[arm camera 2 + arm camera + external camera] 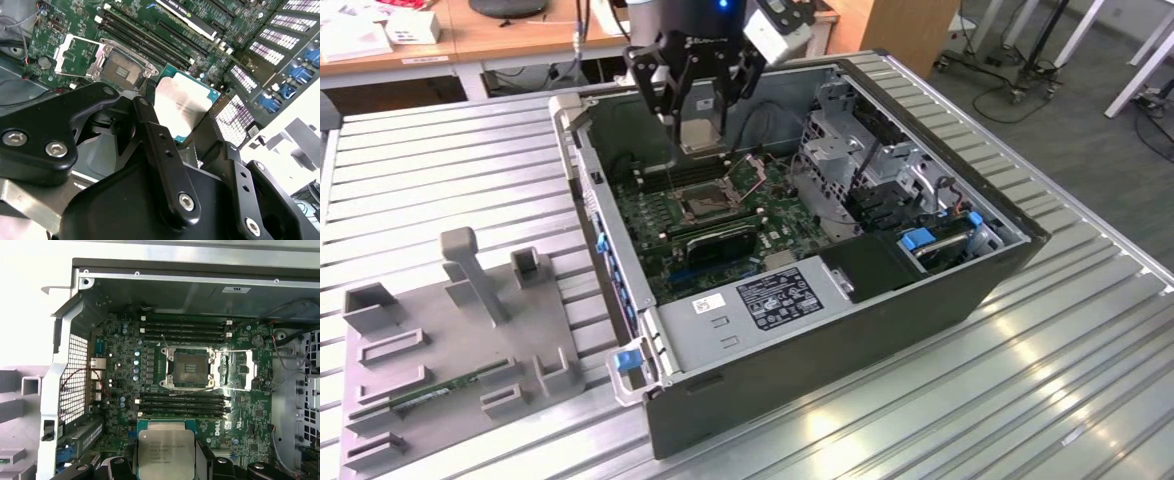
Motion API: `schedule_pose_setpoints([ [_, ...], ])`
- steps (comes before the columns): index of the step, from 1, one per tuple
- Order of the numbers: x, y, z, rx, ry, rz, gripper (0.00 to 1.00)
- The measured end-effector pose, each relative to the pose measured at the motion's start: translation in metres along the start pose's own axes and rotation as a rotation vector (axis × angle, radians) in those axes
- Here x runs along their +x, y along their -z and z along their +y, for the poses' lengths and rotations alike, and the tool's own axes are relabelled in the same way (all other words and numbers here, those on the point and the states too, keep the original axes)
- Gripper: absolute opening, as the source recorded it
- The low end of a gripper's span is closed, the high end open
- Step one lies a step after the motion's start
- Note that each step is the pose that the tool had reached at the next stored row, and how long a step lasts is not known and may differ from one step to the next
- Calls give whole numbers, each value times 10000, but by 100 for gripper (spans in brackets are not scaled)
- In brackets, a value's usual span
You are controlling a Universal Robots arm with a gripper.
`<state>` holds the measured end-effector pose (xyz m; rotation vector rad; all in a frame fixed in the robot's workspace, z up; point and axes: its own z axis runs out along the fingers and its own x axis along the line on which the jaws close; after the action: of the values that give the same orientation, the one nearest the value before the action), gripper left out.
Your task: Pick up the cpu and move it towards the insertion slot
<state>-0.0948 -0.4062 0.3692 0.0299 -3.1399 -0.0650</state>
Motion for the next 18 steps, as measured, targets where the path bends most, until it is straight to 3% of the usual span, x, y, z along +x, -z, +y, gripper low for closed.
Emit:
schedule_pose_setpoints([
  [7, -1, -13, 70, -12, 0, 0, 54],
  [18, -2, -17, 104, -11, -2, 0, 54],
])
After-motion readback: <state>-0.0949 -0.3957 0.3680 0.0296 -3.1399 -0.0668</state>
